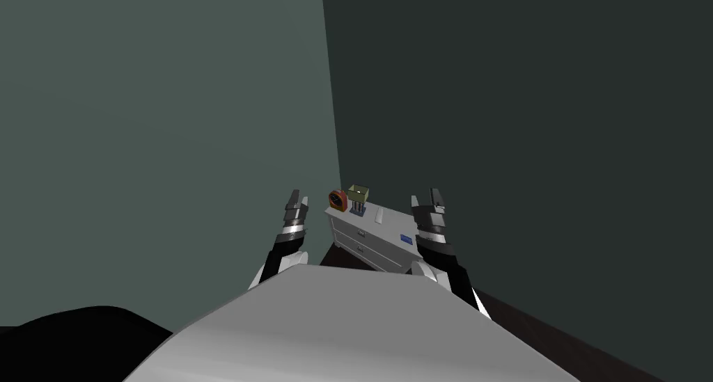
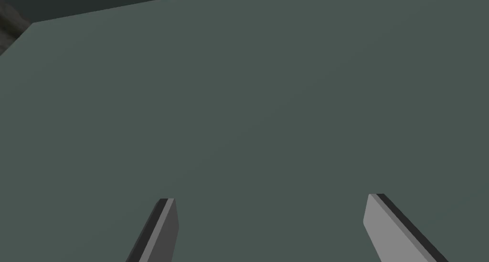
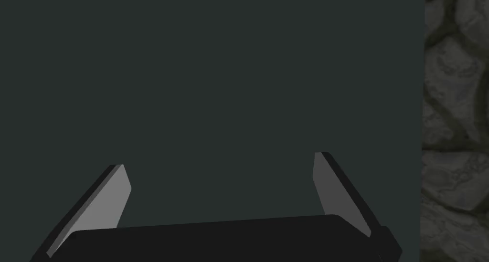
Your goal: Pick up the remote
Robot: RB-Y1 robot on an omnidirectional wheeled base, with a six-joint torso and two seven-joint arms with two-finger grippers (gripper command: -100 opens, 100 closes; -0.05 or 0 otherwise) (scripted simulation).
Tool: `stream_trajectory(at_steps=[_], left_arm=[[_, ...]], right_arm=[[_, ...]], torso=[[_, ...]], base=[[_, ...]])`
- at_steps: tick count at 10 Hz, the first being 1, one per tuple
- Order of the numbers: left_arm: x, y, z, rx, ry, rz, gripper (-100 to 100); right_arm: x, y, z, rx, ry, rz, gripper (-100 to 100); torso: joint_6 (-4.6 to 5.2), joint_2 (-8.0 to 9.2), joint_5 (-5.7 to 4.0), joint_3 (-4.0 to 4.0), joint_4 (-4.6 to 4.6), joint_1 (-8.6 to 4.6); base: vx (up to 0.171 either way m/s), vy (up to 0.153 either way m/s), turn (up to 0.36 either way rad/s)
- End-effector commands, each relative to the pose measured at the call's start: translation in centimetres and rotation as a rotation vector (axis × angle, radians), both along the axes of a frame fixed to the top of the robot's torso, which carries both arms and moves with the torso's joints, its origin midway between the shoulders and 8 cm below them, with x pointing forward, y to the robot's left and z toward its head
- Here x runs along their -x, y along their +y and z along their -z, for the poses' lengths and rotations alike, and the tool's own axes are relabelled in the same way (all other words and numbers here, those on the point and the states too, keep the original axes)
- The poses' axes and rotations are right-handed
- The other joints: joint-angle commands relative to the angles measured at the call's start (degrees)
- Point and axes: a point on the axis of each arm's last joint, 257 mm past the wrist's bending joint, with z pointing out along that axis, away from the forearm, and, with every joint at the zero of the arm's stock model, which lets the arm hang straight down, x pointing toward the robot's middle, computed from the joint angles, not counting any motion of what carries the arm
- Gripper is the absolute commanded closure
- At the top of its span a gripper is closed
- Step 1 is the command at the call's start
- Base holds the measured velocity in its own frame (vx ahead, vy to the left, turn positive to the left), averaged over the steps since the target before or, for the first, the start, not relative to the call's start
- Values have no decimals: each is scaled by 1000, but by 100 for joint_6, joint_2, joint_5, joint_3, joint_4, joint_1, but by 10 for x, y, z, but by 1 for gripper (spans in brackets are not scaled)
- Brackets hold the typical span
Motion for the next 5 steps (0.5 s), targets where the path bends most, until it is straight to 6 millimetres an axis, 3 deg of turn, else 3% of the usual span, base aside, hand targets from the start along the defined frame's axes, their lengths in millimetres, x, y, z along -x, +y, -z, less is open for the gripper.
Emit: stream_trajectory(at_steps=[1, 5], left_arm=[[0, 0, 0, 0, 0, 0, 0], [0, 0, 0, 0, 0, 0, 0]], right_arm=[[-4, 5, 10, 88, 23, 13, -100], [-14, 18, 44, 353, 81, 60, -100]], torso=[[0, 0, 0, 0, 0, 0], [-3, 9, -1, 5, 2, -3]], base=[[-11, 3, 209], [-25, -2, 217]])
